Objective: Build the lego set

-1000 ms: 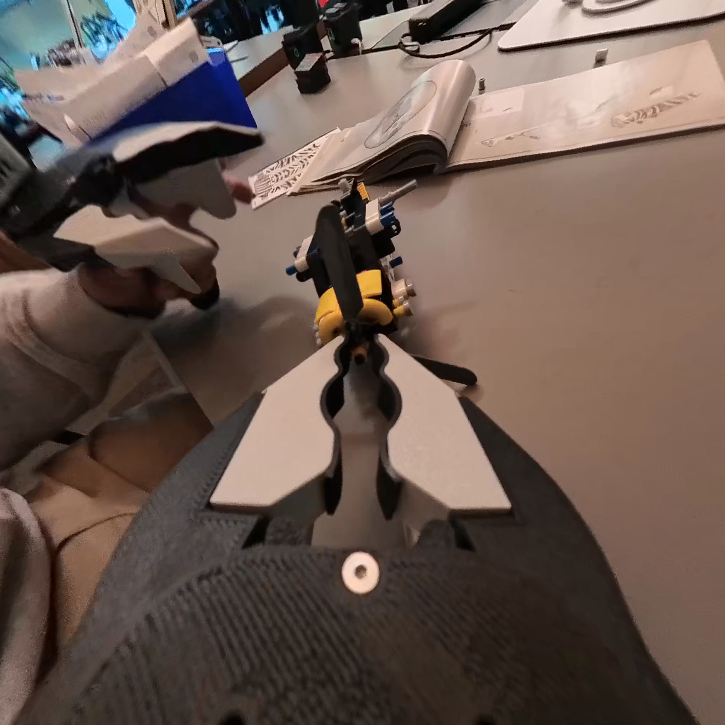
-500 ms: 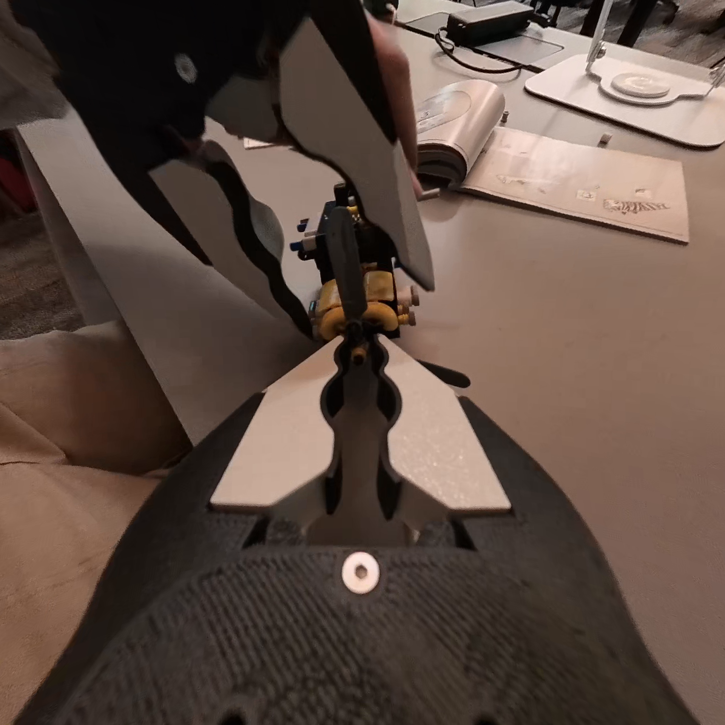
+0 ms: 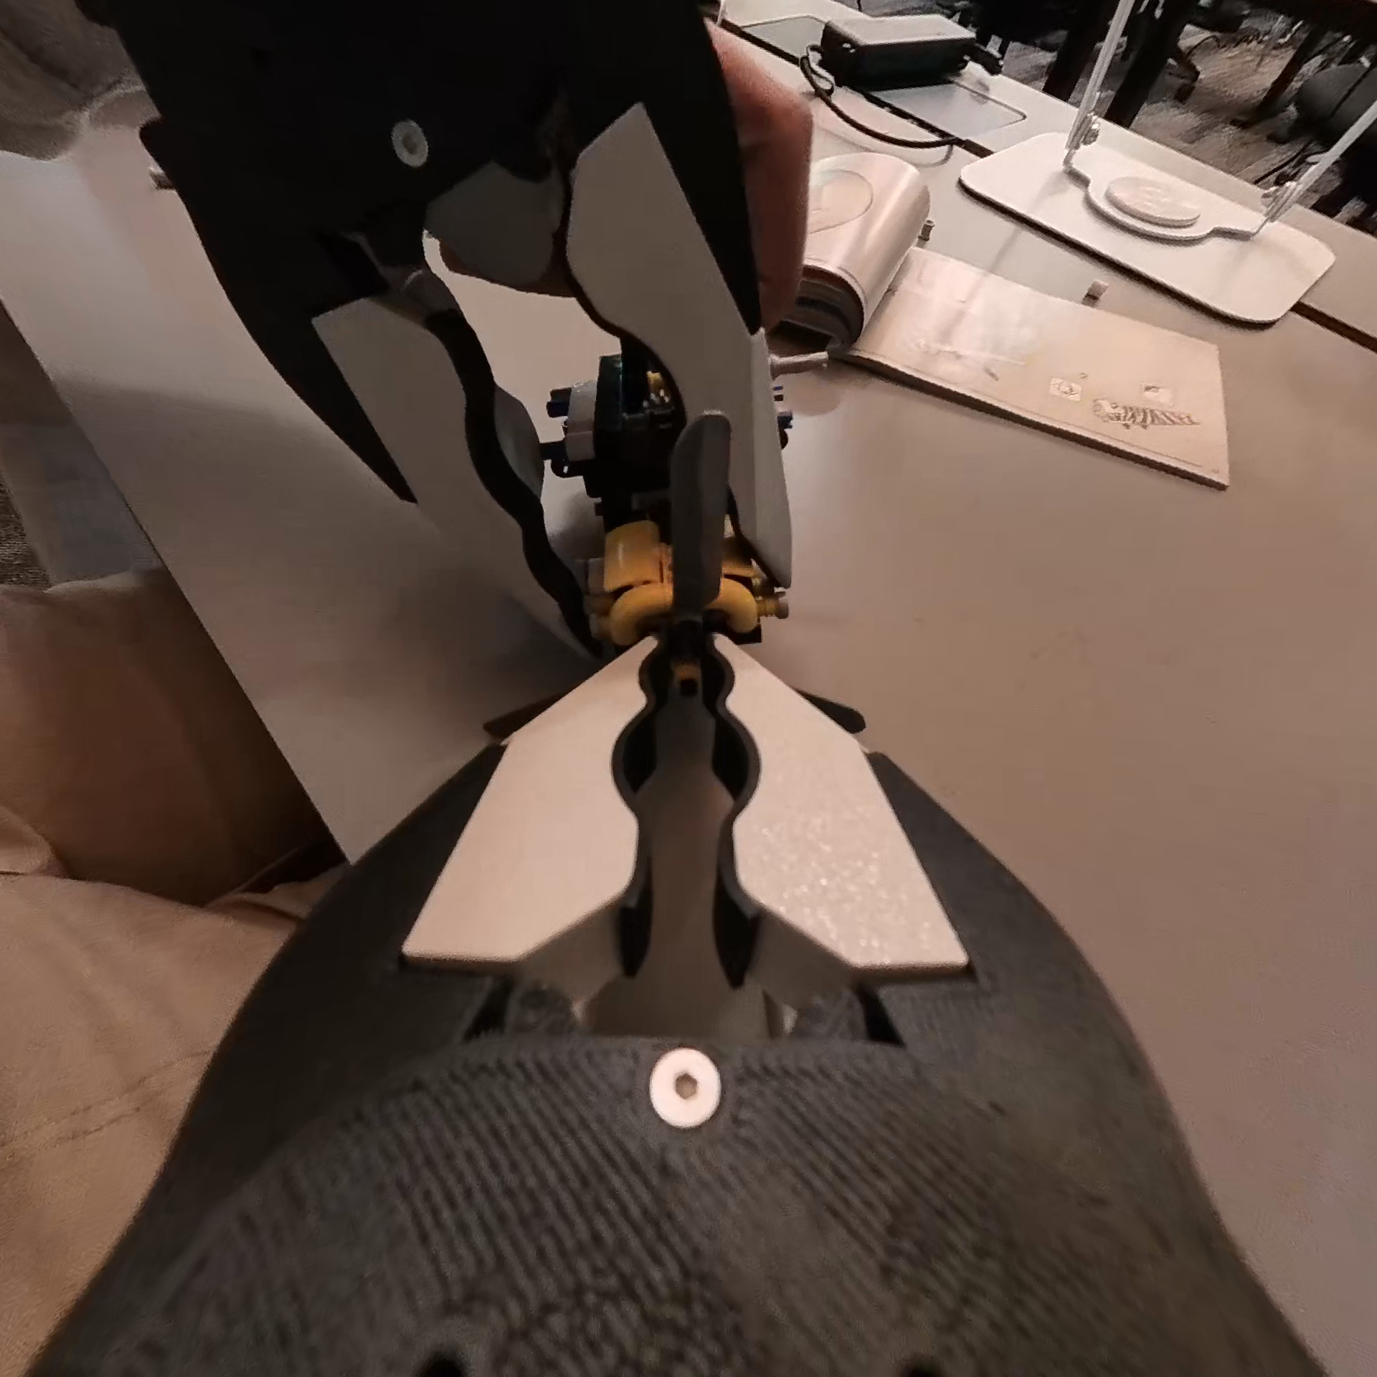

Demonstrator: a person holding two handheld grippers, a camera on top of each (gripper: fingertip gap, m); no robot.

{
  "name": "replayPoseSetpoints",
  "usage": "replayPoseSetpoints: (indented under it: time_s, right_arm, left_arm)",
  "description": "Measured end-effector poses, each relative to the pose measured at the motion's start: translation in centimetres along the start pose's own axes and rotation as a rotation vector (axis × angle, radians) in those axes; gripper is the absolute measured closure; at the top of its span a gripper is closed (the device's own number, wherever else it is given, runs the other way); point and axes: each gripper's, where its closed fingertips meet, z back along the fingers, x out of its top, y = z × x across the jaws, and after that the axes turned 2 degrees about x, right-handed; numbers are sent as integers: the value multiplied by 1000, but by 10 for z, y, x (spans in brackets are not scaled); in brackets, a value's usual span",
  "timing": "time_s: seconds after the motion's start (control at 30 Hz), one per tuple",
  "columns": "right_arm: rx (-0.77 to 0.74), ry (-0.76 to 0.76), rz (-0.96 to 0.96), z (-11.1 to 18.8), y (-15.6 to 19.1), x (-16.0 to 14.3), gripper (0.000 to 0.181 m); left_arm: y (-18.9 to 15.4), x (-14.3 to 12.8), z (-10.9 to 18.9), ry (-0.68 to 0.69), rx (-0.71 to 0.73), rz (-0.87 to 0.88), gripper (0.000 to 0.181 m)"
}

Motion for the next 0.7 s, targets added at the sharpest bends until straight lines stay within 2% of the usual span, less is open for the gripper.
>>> replayPoseSetpoints:
  time_s: [0.03, 0.27, 0.47, 0.7]
  right_arm:
    - [3, 0, -1, 0, 0, 0, 175]
    - [49, -9, -69, 4, 0, -1, 175]
    - [25, -3, -19, 6, 1, -2, 176]
    - [40, -16, -58, 9, 2, -4, 175]
  left_arm:
    - [0, 0, 0, 1, 1, -3, 123]
    - [1, 3, -3, -10, 5, 2, 122]
    - [1, 5, -5, -9, 7, 0, 122]
    - [1, 9, -7, -6, -6, 20, 123]
